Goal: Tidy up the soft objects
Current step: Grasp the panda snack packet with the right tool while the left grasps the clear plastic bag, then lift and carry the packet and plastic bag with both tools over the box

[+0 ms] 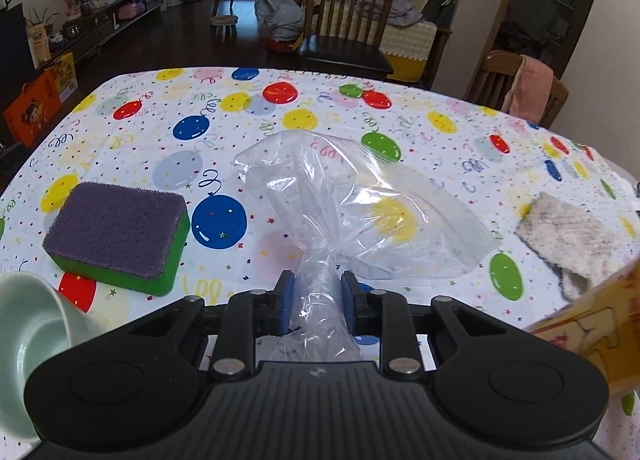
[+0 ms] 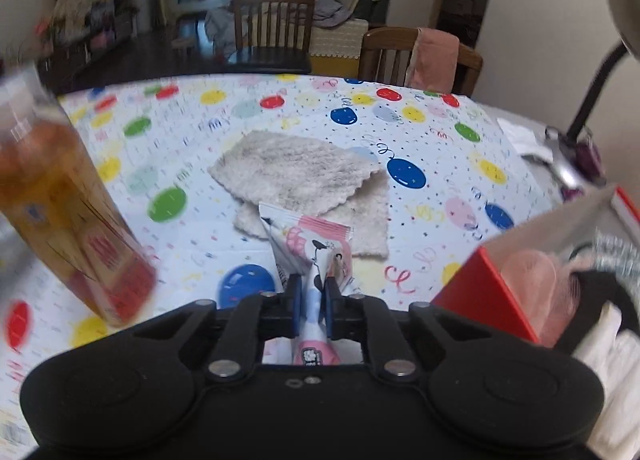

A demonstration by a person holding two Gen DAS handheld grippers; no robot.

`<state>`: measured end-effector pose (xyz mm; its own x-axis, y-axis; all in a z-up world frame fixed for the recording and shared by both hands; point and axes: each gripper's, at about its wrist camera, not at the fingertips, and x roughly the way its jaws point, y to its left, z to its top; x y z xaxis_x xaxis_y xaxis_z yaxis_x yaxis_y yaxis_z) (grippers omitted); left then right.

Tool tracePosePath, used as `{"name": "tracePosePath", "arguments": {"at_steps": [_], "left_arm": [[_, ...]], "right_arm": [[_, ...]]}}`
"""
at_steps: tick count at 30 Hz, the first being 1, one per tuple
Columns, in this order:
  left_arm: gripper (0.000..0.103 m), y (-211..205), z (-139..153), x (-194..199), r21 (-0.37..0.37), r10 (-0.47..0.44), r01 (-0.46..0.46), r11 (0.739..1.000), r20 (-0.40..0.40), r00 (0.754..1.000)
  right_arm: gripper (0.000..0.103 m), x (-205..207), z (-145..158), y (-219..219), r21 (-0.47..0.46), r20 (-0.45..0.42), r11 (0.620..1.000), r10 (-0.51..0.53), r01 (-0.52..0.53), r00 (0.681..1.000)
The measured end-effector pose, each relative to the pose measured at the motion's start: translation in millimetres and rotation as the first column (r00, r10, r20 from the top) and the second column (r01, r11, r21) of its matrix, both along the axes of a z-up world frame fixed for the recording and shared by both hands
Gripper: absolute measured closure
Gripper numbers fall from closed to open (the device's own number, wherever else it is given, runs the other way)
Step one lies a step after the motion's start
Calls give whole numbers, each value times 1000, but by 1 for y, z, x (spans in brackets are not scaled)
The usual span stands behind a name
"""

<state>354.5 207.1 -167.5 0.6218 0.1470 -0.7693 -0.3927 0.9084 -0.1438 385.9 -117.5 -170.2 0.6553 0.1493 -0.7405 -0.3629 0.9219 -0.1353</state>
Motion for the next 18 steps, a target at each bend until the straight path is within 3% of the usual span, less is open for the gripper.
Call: {"name": "tracePosePath", "arguments": {"at_steps": [7, 18], "left_arm": [[79, -6, 30, -20, -33, -26, 28, 999, 59, 998], [79, -34, 92, -65, -40, -161, 169, 985, 154, 975]], "right_arm": [[94, -23, 32, -17, 133, 0, 990, -44, 43, 999], [94, -70, 87, -36, 249, 19, 966, -84, 77, 996]]}}
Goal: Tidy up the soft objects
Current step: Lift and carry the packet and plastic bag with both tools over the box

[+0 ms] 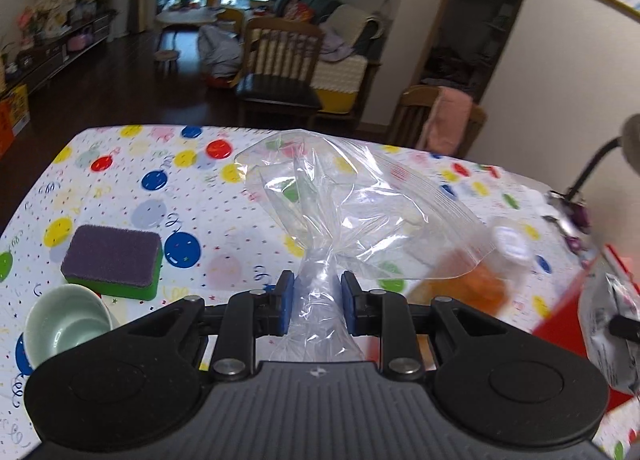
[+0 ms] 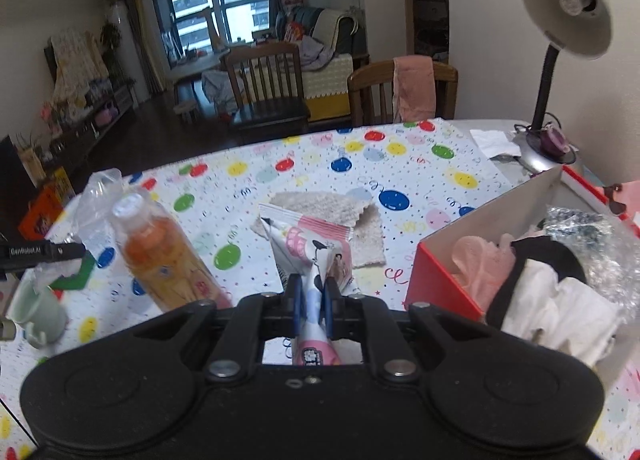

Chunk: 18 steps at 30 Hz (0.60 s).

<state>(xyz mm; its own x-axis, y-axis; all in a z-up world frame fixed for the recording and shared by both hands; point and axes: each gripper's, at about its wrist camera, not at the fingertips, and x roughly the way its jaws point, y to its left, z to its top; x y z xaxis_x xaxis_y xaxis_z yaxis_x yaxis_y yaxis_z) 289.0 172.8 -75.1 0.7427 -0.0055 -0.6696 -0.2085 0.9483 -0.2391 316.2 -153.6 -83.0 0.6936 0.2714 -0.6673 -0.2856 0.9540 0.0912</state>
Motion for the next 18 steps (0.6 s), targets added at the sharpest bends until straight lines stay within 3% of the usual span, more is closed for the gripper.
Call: {"name": "tracePosePath", "arguments": {"at_steps": [11, 18], "left_arm": [[79, -38, 42, -39, 7, -162, 162, 987, 75, 984], [79, -74, 65, -47, 10, -286, 287, 958, 133, 949]], "right_arm": [[93, -42, 47, -28, 92, -4, 991, -94, 94, 996], [93, -68, 70, -44, 103, 51, 986, -134, 129, 990]]}}
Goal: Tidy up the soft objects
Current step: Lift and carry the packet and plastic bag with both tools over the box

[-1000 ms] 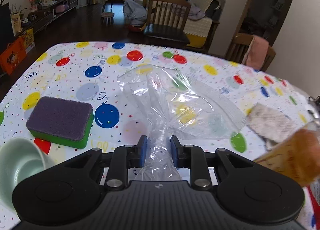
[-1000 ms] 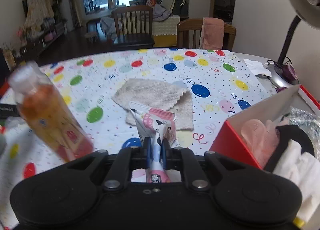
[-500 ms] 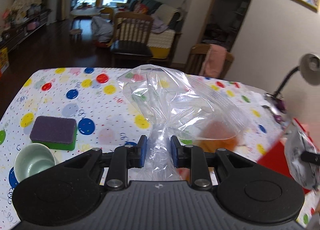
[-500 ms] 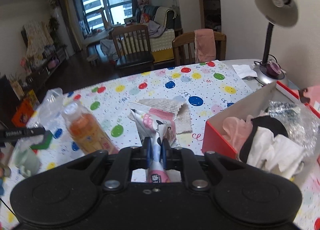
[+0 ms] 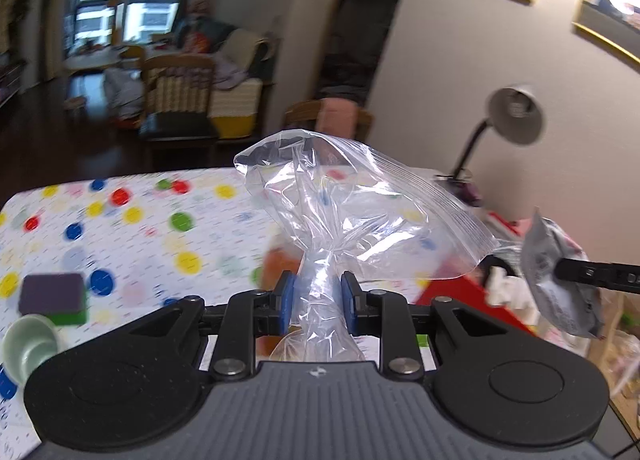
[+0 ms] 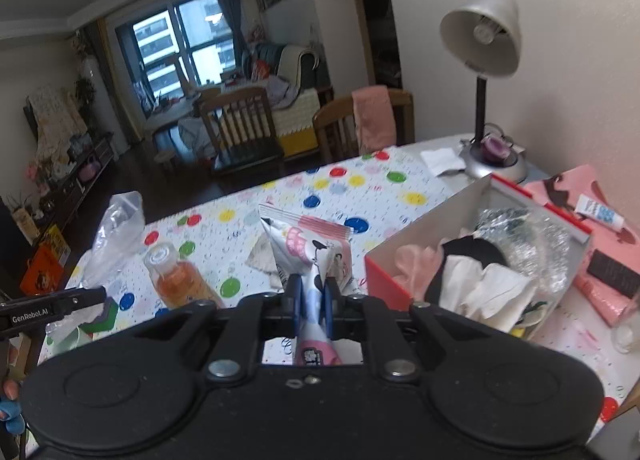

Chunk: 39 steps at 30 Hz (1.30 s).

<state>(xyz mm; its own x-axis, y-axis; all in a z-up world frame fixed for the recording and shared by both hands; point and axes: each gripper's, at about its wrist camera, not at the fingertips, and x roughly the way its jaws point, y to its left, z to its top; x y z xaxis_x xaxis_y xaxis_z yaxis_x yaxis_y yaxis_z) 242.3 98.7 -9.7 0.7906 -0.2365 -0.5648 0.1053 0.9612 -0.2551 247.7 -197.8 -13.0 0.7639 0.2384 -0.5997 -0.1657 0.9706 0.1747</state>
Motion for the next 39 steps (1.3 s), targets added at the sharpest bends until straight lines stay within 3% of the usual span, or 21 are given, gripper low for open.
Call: {"name": "tracePosePath", "arguments": {"at_steps": [12, 20, 26, 39], "left_arm": [[79, -92, 32, 11, 25, -237, 236, 972, 69, 969], [79, -159, 32, 29, 23, -352, 351, 936, 27, 936], [79, -199, 23, 49, 21, -378, 379, 925, -38, 925], [79, -259, 10, 98, 15, -302, 309, 951, -174, 937]], "right_arm": [[93, -23, 21, -49, 11, 97, 998, -64, 63, 993], [93, -16, 19, -94, 28, 109, 994, -105, 103, 988], [93, -3, 11, -126, 32, 99, 991, -130, 127, 987], [93, 51, -1, -177, 10, 44, 992, -129, 129, 991]]}}
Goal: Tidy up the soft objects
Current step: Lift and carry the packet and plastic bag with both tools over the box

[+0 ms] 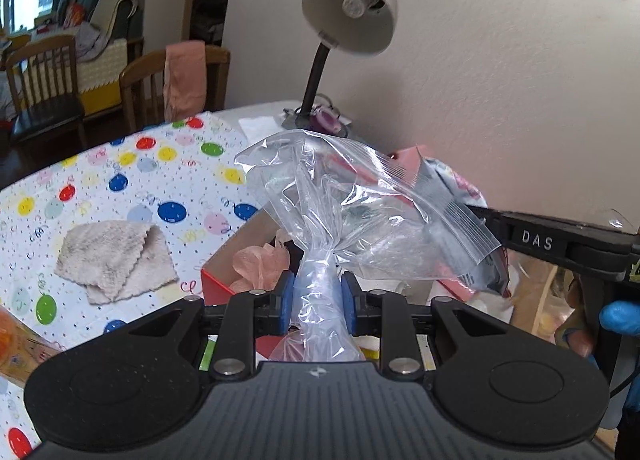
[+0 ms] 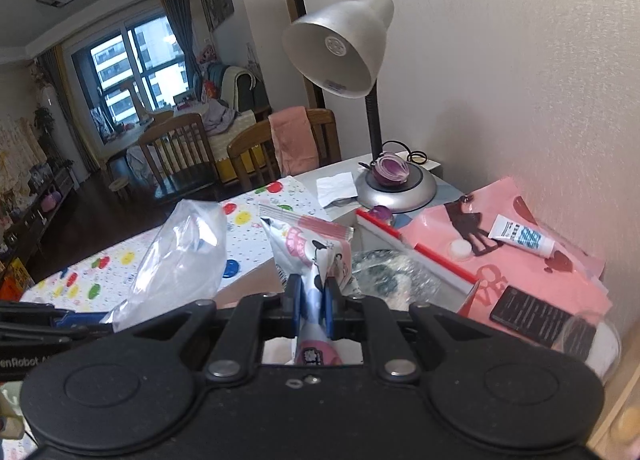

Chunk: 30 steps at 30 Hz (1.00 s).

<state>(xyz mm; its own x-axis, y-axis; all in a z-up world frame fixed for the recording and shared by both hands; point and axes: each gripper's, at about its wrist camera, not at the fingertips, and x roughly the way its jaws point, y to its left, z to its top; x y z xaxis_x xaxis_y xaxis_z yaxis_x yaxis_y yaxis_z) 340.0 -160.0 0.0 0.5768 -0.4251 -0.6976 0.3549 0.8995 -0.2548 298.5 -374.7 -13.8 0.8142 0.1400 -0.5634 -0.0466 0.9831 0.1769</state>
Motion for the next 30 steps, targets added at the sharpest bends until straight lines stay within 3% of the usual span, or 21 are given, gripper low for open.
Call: {"name": "tracePosePath", "arguments": {"at_steps": [15, 22, 30], "left_arm": [[79, -57, -41, 41, 88, 58, -48, 995, -119, 991], [79, -80, -59, 49, 136, 79, -61, 989, -125, 989], [79, -97, -80, 62, 136, 49, -25, 990, -176, 983]], "right_arm": [[93, 92, -33, -31, -110, -123, 993, 34, -48, 992], [93, 121, -50, -28, -183, -172, 977, 74, -106, 982], [93, 141, -71, -28, -214, -220, 967, 94, -142, 971]]}}
